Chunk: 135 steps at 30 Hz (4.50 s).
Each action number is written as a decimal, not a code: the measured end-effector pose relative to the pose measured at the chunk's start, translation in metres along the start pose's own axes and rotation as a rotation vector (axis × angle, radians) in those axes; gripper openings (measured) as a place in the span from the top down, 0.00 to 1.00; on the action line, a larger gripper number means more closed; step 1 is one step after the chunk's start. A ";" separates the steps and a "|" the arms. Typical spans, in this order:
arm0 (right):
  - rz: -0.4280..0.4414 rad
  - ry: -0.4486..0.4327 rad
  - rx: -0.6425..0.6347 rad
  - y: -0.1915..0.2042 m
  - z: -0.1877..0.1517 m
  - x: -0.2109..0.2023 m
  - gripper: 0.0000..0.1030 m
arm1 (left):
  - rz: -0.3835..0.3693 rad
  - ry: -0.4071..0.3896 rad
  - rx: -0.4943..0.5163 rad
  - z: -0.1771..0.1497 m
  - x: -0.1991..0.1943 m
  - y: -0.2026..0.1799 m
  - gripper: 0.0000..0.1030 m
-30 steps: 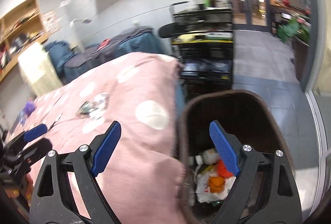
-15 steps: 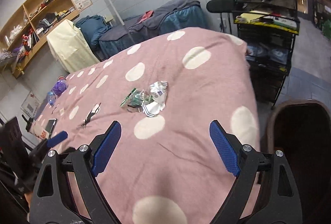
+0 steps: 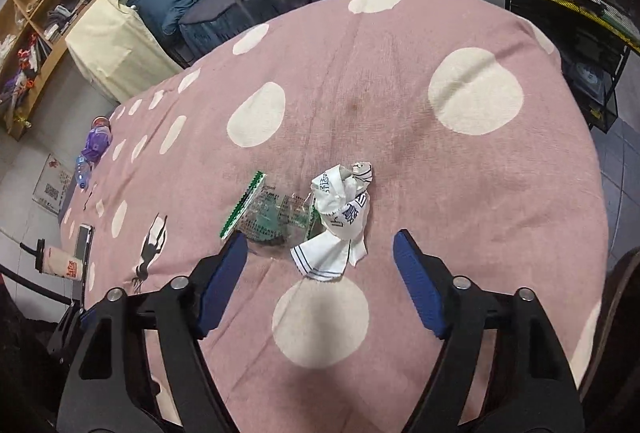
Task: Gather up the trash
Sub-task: 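Grasp the white wrapper with the right tool while the left tool grasps the green-edged packet, then carry the white wrapper and green-edged packet over the brown bin, then open the right tool over the bin while the left tool lowers and releases the packet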
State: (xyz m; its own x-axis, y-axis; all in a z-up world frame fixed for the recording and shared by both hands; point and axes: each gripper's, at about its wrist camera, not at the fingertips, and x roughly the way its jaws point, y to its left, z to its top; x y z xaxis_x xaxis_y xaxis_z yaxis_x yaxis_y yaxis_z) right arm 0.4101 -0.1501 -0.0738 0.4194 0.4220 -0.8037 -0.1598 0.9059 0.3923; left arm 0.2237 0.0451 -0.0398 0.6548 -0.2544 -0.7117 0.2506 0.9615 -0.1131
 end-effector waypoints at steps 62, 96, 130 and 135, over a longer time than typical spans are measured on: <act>-0.062 -0.442 0.071 -0.092 -0.172 -0.203 0.74 | -0.096 -0.133 0.012 0.004 -0.033 -0.074 0.73; -0.373 -0.375 0.308 -0.233 -0.224 -0.180 0.71 | -0.304 -0.152 0.103 -0.010 -0.042 -0.183 0.73; -0.522 -0.517 0.415 -0.253 -0.274 -0.251 0.17 | -0.379 0.042 0.386 -0.006 0.038 -0.312 0.73; -0.525 -0.527 0.437 -0.259 -0.280 -0.259 0.16 | -0.359 0.080 0.454 -0.010 0.054 -0.330 0.64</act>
State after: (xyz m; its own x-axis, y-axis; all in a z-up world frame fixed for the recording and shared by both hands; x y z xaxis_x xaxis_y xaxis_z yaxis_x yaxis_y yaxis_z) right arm 0.0929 -0.4841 -0.0918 0.7202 -0.2172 -0.6588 0.4835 0.8383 0.2522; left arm 0.1694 -0.2851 -0.0474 0.4205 -0.5307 -0.7359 0.7390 0.6709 -0.0616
